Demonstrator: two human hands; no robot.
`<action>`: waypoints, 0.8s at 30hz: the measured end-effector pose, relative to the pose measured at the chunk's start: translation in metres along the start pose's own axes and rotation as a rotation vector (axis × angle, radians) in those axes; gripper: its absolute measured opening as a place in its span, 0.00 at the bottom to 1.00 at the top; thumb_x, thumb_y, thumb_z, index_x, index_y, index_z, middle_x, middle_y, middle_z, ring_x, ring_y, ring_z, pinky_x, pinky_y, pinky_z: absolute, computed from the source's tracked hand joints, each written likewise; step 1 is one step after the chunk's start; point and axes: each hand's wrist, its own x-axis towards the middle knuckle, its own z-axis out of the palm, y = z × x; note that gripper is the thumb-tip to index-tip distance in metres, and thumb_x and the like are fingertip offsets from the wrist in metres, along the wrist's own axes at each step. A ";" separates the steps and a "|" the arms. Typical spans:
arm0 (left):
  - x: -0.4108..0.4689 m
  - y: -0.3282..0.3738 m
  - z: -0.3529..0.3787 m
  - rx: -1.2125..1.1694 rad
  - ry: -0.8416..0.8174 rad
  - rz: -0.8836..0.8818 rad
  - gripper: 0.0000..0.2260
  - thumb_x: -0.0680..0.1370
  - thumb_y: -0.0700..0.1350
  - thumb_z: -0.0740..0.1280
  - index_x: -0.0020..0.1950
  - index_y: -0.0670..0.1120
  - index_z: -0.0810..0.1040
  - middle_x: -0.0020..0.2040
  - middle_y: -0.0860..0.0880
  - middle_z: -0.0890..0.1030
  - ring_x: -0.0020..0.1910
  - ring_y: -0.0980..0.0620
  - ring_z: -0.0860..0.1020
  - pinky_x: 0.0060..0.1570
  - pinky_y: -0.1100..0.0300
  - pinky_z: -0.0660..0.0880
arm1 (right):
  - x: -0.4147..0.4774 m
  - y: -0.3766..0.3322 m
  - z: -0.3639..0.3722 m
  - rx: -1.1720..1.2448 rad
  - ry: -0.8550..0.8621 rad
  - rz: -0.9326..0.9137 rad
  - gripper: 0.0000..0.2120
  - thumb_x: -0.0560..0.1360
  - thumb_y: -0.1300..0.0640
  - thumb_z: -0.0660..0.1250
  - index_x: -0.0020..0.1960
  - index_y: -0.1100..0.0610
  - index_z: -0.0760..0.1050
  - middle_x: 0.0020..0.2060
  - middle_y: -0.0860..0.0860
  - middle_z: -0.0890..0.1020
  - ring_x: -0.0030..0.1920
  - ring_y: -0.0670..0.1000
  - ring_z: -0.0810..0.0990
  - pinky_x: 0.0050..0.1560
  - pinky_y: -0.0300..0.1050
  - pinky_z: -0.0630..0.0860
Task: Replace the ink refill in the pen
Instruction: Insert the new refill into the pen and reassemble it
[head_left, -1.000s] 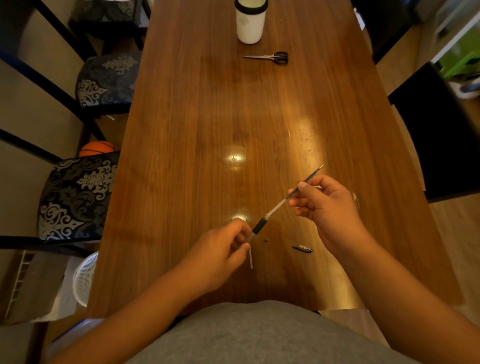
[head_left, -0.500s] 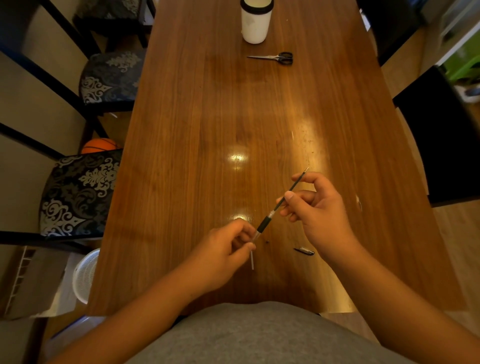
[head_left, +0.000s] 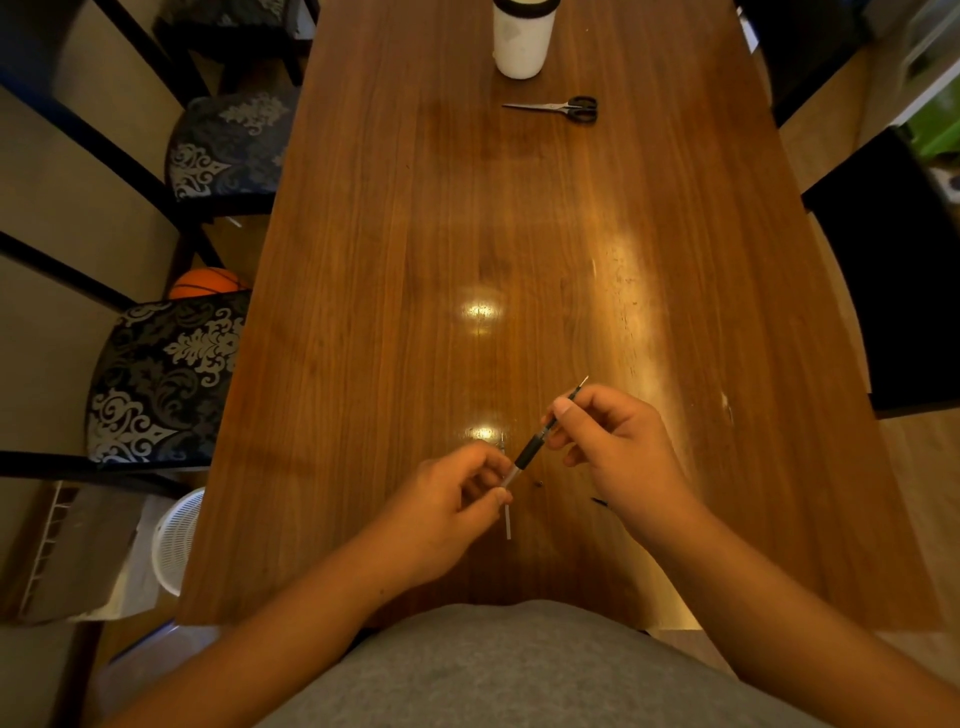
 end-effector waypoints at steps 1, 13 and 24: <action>0.000 0.000 0.000 -0.002 0.000 0.001 0.08 0.77 0.45 0.67 0.54 0.56 0.76 0.47 0.52 0.81 0.44 0.53 0.80 0.41 0.58 0.79 | 0.000 0.001 0.001 0.010 0.003 0.006 0.07 0.78 0.60 0.65 0.44 0.62 0.79 0.35 0.51 0.84 0.35 0.47 0.82 0.33 0.37 0.77; 0.004 -0.009 0.004 -0.077 -0.005 -0.023 0.09 0.76 0.48 0.66 0.52 0.62 0.76 0.47 0.55 0.81 0.43 0.53 0.81 0.39 0.58 0.79 | -0.003 0.004 0.004 0.040 -0.023 0.038 0.06 0.75 0.66 0.68 0.49 0.57 0.77 0.35 0.53 0.82 0.34 0.49 0.81 0.31 0.43 0.76; 0.010 -0.018 0.003 -0.116 0.022 -0.050 0.08 0.74 0.51 0.65 0.49 0.65 0.75 0.44 0.53 0.82 0.40 0.54 0.82 0.36 0.58 0.79 | -0.004 0.013 0.014 -0.022 -0.175 0.085 0.12 0.73 0.69 0.70 0.51 0.55 0.75 0.40 0.53 0.81 0.41 0.50 0.79 0.45 0.44 0.77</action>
